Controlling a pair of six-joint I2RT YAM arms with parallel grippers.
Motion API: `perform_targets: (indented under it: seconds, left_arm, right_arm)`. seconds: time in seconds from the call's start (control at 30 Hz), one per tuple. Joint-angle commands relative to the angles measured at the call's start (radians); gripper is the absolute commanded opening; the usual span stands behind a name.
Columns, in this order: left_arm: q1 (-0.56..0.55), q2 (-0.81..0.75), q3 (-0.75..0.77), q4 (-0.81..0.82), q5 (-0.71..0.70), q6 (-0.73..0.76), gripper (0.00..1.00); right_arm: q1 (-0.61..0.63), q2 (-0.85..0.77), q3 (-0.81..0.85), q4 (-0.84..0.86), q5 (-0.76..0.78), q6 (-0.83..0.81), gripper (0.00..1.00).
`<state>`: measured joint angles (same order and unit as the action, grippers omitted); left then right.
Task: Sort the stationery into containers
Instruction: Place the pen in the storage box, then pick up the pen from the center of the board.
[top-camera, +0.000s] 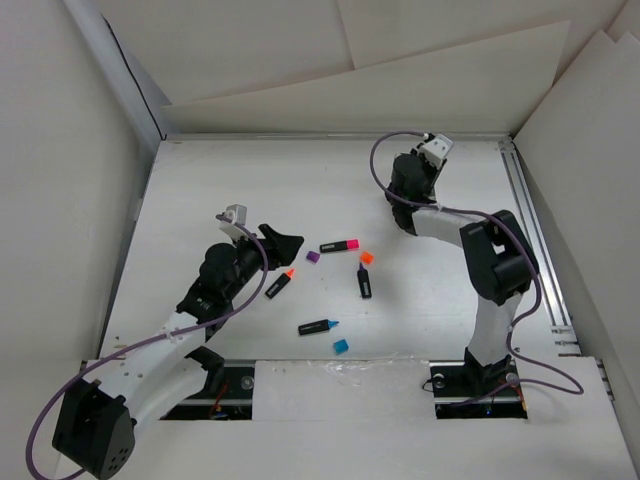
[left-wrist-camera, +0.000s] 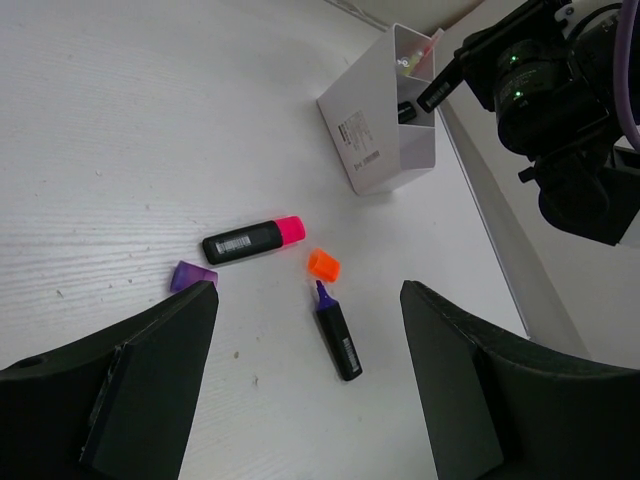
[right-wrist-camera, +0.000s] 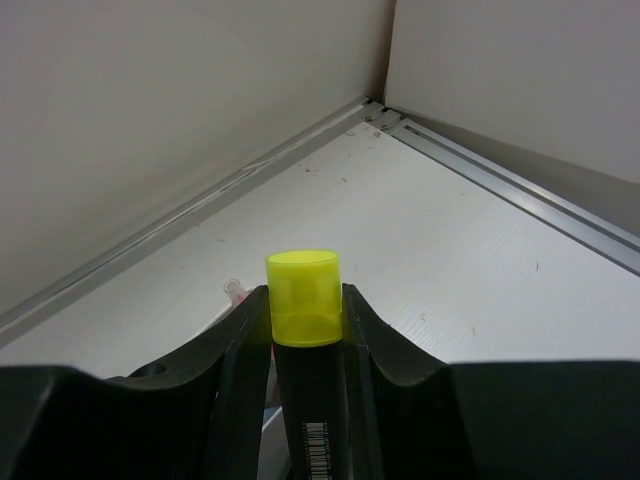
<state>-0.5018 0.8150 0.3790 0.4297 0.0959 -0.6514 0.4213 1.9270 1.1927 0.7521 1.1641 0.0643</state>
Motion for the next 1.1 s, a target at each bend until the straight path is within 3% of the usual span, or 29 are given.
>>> perform_targets:
  seconds: [0.0, 0.13, 0.37, 0.53, 0.63, 0.7, 0.77, 0.83, 0.87, 0.9, 1.0, 1.03, 1.07]
  left_arm:
    - [0.005, -0.017, 0.011, 0.032, -0.004, 0.013, 0.71]
    - [0.005, -0.017, 0.011, 0.032, 0.005, 0.013, 0.71]
    - [0.005, -0.017, 0.011, 0.032, 0.005, 0.013, 0.71]
    - [0.005, -0.008, 0.011, 0.032, -0.004, 0.013, 0.71]
    - [0.005, 0.001, 0.011, 0.032, -0.004, 0.013, 0.71]
    - [0.005, 0.001, 0.011, 0.032, -0.004, 0.013, 0.71]
    - [0.005, 0.001, 0.011, 0.032, -0.004, 0.013, 0.71]
    - [0.005, -0.011, 0.011, 0.032, -0.013, 0.013, 0.71]
    - [0.005, -0.022, 0.011, 0.032, -0.013, 0.013, 0.71]
    - [0.005, -0.022, 0.011, 0.02, -0.025, 0.013, 0.71]
    - [0.005, -0.076, 0.011, -0.003, -0.061, 0.013, 0.71]
    - [0.005, -0.1, 0.002, -0.003, -0.061, 0.013, 0.71]
    - [0.005, -0.112, 0.001, -0.015, -0.073, 0.013, 0.71]
  right_arm:
    - [0.016, 0.004, 0.038, 0.05, 0.045, -0.024, 0.33]
    - [0.016, -0.005, 0.038, 0.05, 0.045, -0.024, 0.44]
    - [0.016, -0.016, 0.019, 0.05, 0.045, -0.024, 0.54]
    - [0.034, -0.057, -0.005, 0.05, 0.054, -0.024, 0.54]
    - [0.086, -0.161, -0.062, 0.041, 0.02, -0.024, 0.46]
    - [0.118, -0.256, -0.085, -0.088, -0.049, -0.006, 0.43]
    - [0.152, -0.308, -0.085, -0.233, -0.159, 0.055, 0.34]
    - [0.188, -0.37, -0.085, -0.418, -0.465, 0.065, 0.21]
    - [0.188, -0.385, -0.085, -0.466, -0.588, 0.065, 0.19]
    - [0.203, -0.396, -0.085, -0.506, -0.814, 0.065, 0.16]
    - [0.214, -0.398, -0.071, -0.631, -1.07, 0.052, 0.13]
    - [0.224, -0.385, -0.053, -0.672, -1.162, 0.037, 0.15]
    - [0.235, -0.346, -0.009, -0.757, -1.182, 0.028, 0.23]
